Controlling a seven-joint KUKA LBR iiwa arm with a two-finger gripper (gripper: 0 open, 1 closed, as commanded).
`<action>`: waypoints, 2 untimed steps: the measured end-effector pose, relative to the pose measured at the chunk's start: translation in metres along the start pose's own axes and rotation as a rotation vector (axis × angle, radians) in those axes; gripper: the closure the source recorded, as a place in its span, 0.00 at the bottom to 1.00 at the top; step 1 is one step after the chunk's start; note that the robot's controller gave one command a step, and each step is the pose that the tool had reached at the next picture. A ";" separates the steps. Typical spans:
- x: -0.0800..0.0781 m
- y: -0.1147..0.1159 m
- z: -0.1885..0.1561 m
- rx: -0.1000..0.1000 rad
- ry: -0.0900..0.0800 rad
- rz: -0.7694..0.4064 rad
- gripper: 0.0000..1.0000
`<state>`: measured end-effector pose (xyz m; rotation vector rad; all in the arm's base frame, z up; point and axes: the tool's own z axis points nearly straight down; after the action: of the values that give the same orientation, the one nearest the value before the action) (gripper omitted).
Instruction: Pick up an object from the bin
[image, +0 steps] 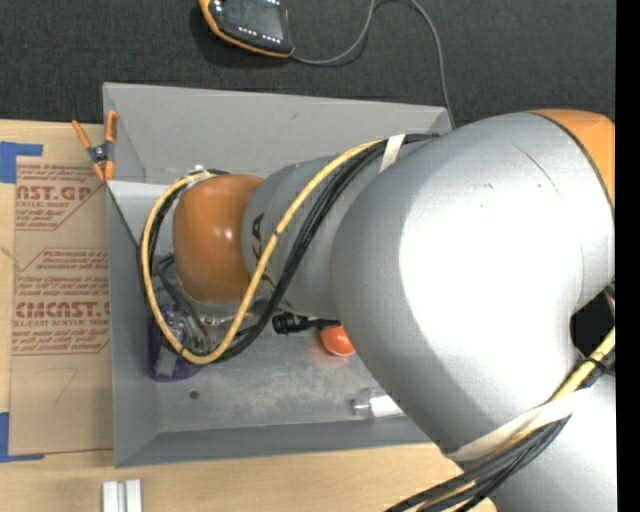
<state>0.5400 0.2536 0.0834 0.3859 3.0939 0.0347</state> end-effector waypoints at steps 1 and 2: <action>0.000 0.000 0.000 0.000 0.000 0.000 1.00; -0.001 0.001 -0.035 -0.001 -0.002 0.000 1.00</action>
Offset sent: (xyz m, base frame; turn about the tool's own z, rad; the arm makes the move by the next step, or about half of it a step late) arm -0.0001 0.0000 0.0343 0.0000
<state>0.5408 0.2535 0.1183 0.3849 3.0917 0.0360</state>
